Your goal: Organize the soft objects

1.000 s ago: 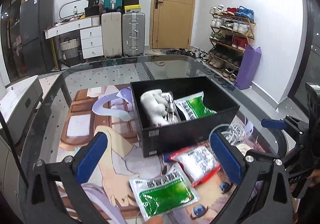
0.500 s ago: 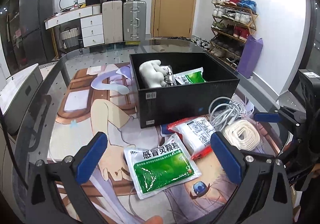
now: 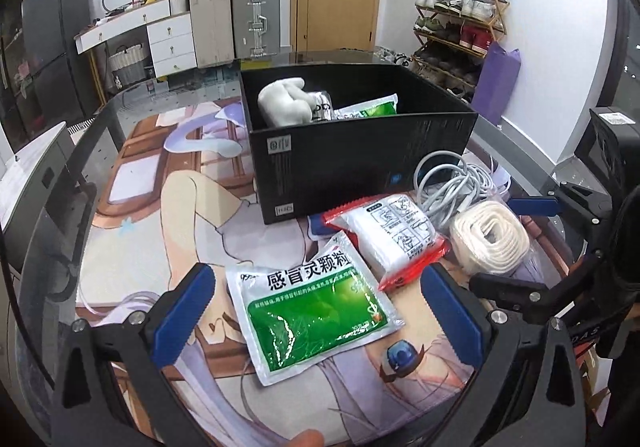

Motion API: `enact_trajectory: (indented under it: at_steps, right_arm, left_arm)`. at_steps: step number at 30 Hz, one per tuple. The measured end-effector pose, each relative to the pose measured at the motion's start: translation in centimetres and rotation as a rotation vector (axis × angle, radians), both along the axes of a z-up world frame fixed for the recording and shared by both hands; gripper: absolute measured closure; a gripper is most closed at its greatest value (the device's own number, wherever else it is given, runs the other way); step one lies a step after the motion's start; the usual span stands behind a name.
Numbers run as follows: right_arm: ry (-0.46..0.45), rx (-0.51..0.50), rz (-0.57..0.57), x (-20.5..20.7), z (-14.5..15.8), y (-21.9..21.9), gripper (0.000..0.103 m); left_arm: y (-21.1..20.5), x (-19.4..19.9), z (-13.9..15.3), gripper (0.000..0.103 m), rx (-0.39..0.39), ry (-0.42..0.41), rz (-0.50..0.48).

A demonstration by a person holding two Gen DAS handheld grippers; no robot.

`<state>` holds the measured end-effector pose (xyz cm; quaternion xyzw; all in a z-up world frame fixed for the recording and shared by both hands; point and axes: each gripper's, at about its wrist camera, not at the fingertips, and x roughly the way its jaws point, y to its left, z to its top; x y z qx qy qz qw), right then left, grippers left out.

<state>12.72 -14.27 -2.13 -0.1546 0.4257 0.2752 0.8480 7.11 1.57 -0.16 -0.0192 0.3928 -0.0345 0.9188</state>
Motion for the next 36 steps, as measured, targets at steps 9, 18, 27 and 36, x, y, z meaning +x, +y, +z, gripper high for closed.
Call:
enact_trajectory:
  at_steps: [9,18,27,36]
  right_arm:
    - [-0.011,0.011,-0.002,0.0,-0.2,-0.2,0.001]
    - [-0.013,0.015,0.0,-0.2,-0.3,-0.3,0.001]
    - [-0.011,0.016,0.003,-0.3,-0.2,-0.3,0.001]
    - [-0.012,0.016,0.006,-0.5,-0.2,-0.3,0.001]
  left_arm:
    - [-0.2,0.5,-1.5,0.0,0.003,0.059,-0.001]
    - [0.2,0.7,-1.9,0.0,0.045,0.078,0.034]
    - [1.3,0.1,-1.5,0.033,0.041,0.04,0.031]
    - [1.8,-0.3,-1.1,0.05,0.009,0.014,0.038]
